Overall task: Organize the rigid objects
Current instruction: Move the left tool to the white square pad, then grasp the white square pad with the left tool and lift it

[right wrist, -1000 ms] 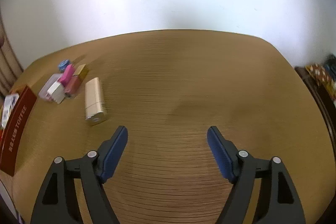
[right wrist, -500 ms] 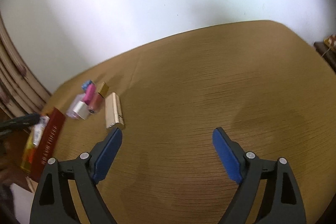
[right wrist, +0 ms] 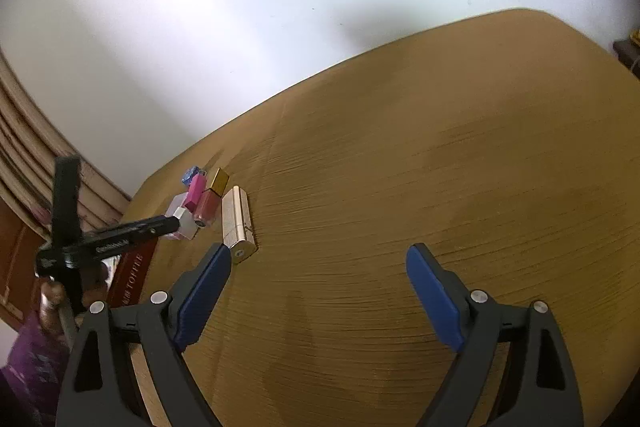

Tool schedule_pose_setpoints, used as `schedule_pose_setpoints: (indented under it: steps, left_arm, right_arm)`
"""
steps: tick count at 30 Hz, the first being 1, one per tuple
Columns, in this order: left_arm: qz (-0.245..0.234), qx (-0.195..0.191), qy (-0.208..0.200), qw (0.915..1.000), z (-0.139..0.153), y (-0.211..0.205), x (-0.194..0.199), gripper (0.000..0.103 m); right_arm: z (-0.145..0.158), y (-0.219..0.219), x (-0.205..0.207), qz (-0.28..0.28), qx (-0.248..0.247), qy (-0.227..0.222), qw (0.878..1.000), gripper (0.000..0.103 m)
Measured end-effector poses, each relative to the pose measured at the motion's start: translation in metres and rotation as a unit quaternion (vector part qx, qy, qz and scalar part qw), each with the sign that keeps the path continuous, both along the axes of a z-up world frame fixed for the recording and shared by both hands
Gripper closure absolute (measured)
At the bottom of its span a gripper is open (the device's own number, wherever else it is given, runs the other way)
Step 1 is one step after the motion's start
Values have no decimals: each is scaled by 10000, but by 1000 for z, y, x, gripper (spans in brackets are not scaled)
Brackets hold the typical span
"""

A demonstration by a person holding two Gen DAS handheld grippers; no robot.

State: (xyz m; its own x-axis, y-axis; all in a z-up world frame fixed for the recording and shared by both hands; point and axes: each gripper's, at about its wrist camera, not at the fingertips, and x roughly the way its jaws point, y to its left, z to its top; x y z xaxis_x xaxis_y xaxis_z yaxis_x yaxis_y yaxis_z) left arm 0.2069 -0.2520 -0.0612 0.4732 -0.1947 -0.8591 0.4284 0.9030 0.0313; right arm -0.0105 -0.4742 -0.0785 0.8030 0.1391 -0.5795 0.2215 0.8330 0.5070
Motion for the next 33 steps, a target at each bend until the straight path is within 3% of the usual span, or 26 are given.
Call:
schedule_pose_setpoints:
  steps: [5, 9, 19, 22, 25, 29, 33]
  left_arm:
    - [40, 293, -121, 9995, -4, -6, 10, 67]
    - [73, 163, 48, 9998, -6, -5, 19, 67]
    - [-100, 330, 43, 9994, -9, -18, 25, 61]
    - [-200, 241, 116, 9994, -10, -22, 26, 60]
    - [-227, 84, 494, 9985, -23, -22, 23, 60]
    - [-194, 89, 445, 9988, -31, -13, 24, 73]
    - [-101, 146, 362, 9992, -30, -11, 24, 73]
  right_arm:
    - [-4, -7, -1, 35, 266, 15, 9996, 15]
    - [-5, -9, -1, 26, 347, 27, 9994, 15]
    - [-8, -11, 1, 33, 413, 82, 9991, 14]
    - [-11, -9, 7, 30, 438, 108, 9990, 14]
    - [-11, -8, 8, 20, 438, 114, 9990, 14]
    - [-11, -10, 9, 21, 463, 113, 9989, 14]
    - [-12, -9, 11, 48, 443, 138, 9989, 12]
